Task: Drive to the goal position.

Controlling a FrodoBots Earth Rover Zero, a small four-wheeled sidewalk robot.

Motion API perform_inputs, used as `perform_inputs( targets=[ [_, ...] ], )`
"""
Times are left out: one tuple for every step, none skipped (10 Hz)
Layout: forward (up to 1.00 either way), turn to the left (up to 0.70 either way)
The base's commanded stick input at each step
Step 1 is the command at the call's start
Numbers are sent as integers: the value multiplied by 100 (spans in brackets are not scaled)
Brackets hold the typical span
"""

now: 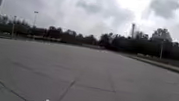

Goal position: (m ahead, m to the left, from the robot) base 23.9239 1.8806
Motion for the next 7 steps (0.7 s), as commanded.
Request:
perform_inputs(
  targets=[
    [100,-25],
    [100,0],
    [100,0],
    [100,0],
    [100,0],
    [100,0],
    [100,0]
  ],
)
